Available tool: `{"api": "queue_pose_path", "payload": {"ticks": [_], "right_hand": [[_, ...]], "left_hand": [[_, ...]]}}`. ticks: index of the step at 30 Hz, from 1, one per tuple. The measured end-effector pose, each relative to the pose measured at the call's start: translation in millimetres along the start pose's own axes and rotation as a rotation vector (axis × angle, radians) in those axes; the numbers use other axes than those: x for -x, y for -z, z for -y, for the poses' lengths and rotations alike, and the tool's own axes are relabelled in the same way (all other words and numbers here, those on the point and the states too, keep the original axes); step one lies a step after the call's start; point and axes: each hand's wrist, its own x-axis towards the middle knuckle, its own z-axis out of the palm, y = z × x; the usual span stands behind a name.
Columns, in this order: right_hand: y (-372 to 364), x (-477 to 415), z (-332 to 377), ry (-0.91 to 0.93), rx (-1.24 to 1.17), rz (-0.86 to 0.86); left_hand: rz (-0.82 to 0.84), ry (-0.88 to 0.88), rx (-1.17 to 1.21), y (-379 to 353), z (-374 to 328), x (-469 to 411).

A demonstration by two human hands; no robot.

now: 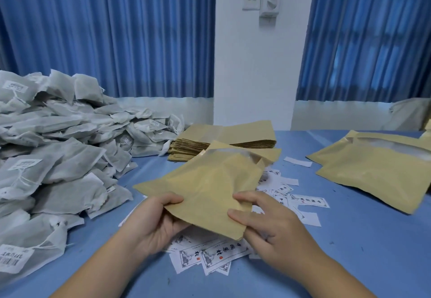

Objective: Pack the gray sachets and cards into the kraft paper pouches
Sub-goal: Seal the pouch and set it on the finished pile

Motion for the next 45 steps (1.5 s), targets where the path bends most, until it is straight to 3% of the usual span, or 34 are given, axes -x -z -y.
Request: {"api": "queue_pose_path", "payload": {"ticks": [6,11,18,21,26,30,32,36,41,43,45], "right_hand": [[30,19,-21,-0.038,0.098,-0.122],[80,42,-46,-0.204,0.149,-0.176],[159,81,-94,-0.371,0.302,-0.264],[195,87,-118,-0.437,0.371,-0.344],[249,81,-184,-0.603,0.485,-0.499],[280,90,-241,-1.027,0.594,-0.529],[288,96,-259,-1.141,0.607,-0.56],[298,86,-280,-1.214,0.327,-0.836],[314,66,-302,-1.163,0.273,-1.116],[323,63,-311,-1.188,0.313,-1.142],[327,65,-319,-1.287,0.341,-0.998]], "left_hand": [[0.216,-0.017,-0.067,-56,20,-15],[0.296,0.062,-0.309,-116,50,-41],[0.443,0.092,-0.444,-227,112,-91],[0.499,0.087,-0.386,-280,137,-112],[0.508,0.032,-0.009,-353,181,-137],[0.474,0.109,-0.111,-364,214,-138],[0.492,0.155,-0.201,-356,223,-136],[0.524,0.211,-0.268,-339,225,-139],[0.511,0.239,-0.204,-334,216,-144],[0.515,0.238,-0.175,-334,210,-146],[0.517,0.23,-0.155,-335,203,-147]]}}
